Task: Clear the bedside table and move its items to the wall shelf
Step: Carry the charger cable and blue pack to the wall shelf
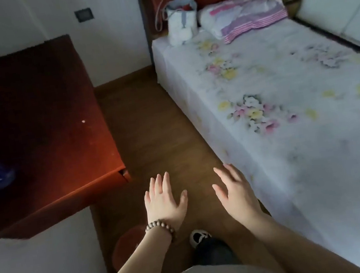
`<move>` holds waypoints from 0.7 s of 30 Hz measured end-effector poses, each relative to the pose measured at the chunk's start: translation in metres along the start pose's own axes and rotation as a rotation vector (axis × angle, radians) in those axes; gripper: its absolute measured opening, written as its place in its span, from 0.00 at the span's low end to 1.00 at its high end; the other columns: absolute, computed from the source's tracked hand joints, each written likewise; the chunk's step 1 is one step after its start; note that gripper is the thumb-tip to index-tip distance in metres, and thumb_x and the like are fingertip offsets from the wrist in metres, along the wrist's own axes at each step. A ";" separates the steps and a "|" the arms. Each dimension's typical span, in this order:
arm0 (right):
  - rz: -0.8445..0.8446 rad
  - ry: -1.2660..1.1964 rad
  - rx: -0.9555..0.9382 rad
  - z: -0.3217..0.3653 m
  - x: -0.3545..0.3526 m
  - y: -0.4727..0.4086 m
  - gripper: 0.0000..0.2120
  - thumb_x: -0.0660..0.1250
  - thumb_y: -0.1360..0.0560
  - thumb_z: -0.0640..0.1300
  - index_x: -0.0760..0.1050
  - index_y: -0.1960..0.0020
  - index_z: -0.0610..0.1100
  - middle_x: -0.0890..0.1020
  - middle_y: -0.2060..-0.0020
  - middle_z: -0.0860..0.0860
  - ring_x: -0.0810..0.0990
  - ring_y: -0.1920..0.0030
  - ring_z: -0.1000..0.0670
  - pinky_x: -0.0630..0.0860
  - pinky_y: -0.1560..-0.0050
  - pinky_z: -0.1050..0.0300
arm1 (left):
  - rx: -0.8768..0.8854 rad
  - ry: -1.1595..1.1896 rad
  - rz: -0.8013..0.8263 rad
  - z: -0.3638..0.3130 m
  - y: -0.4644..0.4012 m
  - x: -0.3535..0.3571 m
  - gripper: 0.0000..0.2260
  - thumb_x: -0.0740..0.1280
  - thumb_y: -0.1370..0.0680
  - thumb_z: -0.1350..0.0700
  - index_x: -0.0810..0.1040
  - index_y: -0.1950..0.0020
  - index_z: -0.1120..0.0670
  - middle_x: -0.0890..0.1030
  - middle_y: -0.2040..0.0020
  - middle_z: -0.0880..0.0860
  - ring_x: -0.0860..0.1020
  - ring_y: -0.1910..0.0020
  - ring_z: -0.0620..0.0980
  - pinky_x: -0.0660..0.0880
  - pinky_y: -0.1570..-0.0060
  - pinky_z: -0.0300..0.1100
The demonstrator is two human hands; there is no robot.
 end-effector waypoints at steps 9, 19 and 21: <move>-0.279 -0.054 0.570 -0.115 -0.063 0.161 0.21 0.60 0.22 0.49 0.66 0.30 0.49 0.62 0.26 0.48 0.56 0.26 0.47 0.60 0.28 0.46 | 0.502 -0.120 0.247 -0.147 0.061 0.070 0.34 0.56 0.23 0.39 0.47 0.22 0.49 0.51 0.21 0.50 0.44 0.22 0.49 0.46 0.25 0.52; -0.585 -0.117 1.040 -0.215 -0.133 0.356 0.23 0.57 0.21 0.53 0.61 0.28 0.50 0.60 0.26 0.48 0.57 0.26 0.47 0.60 0.28 0.48 | 0.978 -0.191 0.464 -0.309 0.210 0.164 0.33 0.54 0.22 0.39 0.45 0.22 0.49 0.48 0.20 0.52 0.43 0.22 0.51 0.44 0.26 0.53; -0.636 -0.106 1.097 -0.243 -0.150 0.391 0.23 0.58 0.21 0.54 0.62 0.28 0.51 0.61 0.26 0.49 0.57 0.26 0.48 0.61 0.28 0.47 | 1.034 -0.204 0.495 -0.345 0.243 0.186 0.33 0.54 0.21 0.39 0.45 0.22 0.49 0.48 0.20 0.51 0.43 0.22 0.51 0.44 0.25 0.53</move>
Point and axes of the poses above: each hand's wrist, its own y-axis away from the middle knuckle, its own x-axis out of the palm, z = x × y, the point moved 1 cm from there along -y, towards the middle knuckle
